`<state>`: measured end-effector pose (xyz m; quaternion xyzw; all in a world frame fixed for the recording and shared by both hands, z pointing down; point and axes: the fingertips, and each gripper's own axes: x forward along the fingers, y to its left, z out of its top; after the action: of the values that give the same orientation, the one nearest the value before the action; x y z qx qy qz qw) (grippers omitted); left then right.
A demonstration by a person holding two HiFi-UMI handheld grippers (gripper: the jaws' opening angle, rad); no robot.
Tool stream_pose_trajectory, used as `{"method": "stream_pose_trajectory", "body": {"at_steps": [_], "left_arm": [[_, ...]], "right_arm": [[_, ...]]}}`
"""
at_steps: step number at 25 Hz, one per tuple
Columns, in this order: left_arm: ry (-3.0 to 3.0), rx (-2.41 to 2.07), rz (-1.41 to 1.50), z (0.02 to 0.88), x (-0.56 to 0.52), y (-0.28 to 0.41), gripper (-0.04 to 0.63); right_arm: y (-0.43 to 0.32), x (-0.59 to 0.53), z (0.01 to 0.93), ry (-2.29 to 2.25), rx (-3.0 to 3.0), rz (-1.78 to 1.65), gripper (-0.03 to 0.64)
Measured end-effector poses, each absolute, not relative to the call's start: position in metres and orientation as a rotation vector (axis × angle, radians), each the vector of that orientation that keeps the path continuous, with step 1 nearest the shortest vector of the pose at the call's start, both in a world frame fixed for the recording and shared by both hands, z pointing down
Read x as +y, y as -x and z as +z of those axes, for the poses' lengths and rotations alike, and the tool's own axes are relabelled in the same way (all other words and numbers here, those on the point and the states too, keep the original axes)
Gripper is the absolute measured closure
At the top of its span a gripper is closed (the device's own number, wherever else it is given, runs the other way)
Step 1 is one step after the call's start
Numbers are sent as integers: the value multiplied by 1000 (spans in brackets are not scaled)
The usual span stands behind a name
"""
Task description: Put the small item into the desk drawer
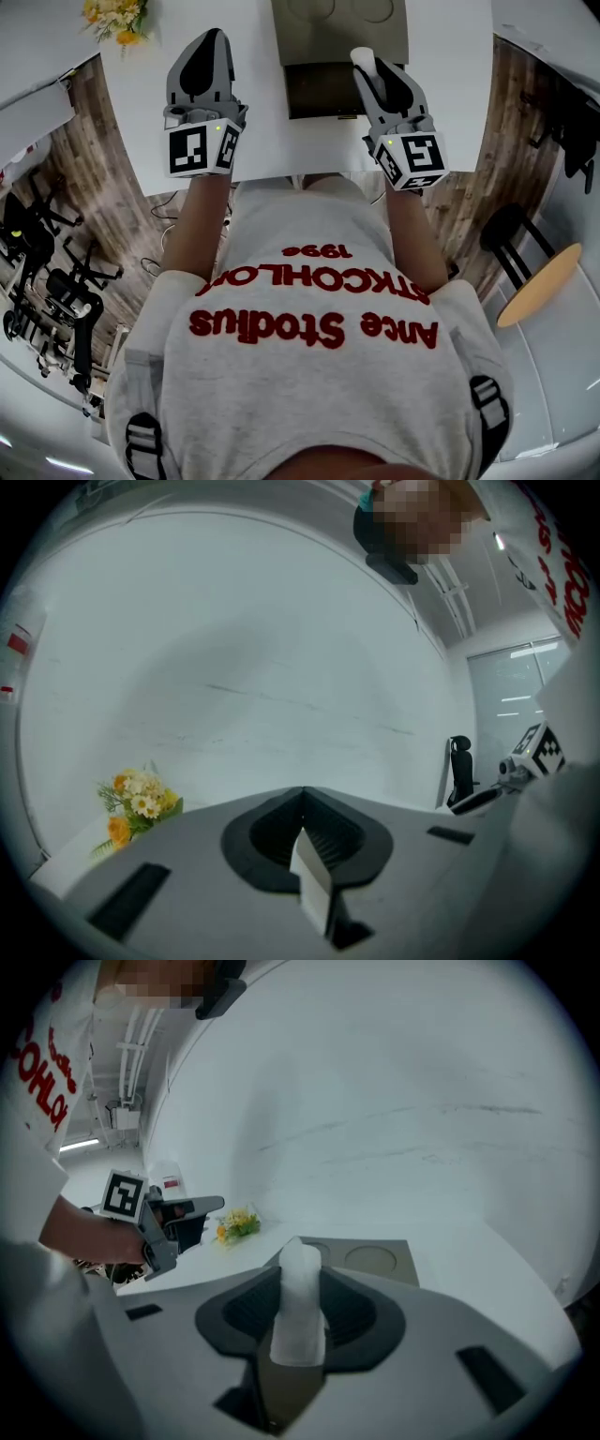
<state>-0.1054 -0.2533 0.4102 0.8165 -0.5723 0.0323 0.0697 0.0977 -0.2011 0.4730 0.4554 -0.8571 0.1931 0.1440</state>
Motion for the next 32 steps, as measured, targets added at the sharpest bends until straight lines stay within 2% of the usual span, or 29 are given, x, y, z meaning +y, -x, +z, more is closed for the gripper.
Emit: {"method": "stream_pose_trajectory", "body": {"at_steps": [9, 22, 28, 32], "left_arm": [[-2423, -1698, 137, 428, -250, 108, 588], [-2416, -1708, 138, 427, -249, 106, 589], [-2428, -1725, 119, 417, -251, 110, 588], [-2442, -1745, 95, 406, -253, 114, 588]], "right_arm": [[-80, -174, 523, -1107, -2372, 399, 485], [-77, -173, 542, -1023, -2289, 433, 456], [-87, -192, 509, -1166, -2366, 437, 565], [-92, -210, 480, -1276, -2428, 440, 592]]}}
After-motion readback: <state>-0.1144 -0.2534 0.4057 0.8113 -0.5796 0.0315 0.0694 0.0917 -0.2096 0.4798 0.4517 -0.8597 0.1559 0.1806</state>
